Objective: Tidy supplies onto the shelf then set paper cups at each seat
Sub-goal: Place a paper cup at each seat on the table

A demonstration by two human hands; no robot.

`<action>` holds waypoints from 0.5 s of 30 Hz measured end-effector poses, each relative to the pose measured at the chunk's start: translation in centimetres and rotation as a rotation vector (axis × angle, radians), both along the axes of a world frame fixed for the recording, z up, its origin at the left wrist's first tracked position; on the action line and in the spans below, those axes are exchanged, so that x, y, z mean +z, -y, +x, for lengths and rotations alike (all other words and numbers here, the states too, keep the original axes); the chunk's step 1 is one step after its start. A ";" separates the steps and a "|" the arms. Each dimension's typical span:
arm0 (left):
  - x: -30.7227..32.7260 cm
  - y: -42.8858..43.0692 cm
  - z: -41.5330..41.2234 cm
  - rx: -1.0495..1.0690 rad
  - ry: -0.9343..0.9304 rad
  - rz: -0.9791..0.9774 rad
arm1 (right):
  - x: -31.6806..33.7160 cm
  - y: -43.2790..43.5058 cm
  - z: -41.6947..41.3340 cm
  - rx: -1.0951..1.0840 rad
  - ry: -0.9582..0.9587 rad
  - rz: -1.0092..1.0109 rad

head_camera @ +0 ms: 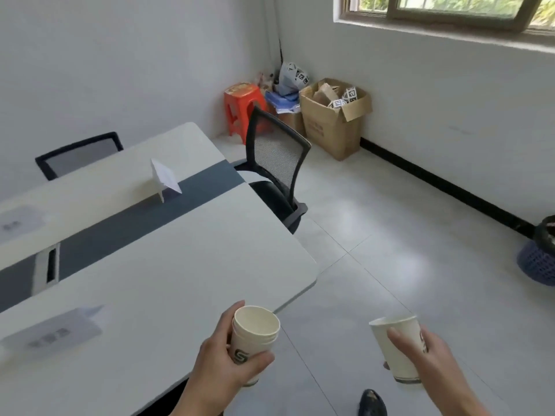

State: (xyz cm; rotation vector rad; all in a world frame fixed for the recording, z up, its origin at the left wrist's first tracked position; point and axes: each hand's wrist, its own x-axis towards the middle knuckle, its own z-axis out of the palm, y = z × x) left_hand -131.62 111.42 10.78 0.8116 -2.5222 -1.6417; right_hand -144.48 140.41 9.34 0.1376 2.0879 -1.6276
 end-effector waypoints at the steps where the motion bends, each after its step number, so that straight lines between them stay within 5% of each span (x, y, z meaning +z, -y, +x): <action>1: 0.2 -0.1 -0.2 0.044 0.005 -0.006 | 0.4 0.8 -2.2 0.051 0.001 -0.006; 8: -0.3 1.0 1.6 0.383 0.059 0.009 | 1.5 10.3 -11.6 0.458 -0.023 -0.032; 15: -1.5 6.3 2.7 0.613 0.077 0.064 | -1.2 24.3 -12.2 0.798 -0.017 -0.005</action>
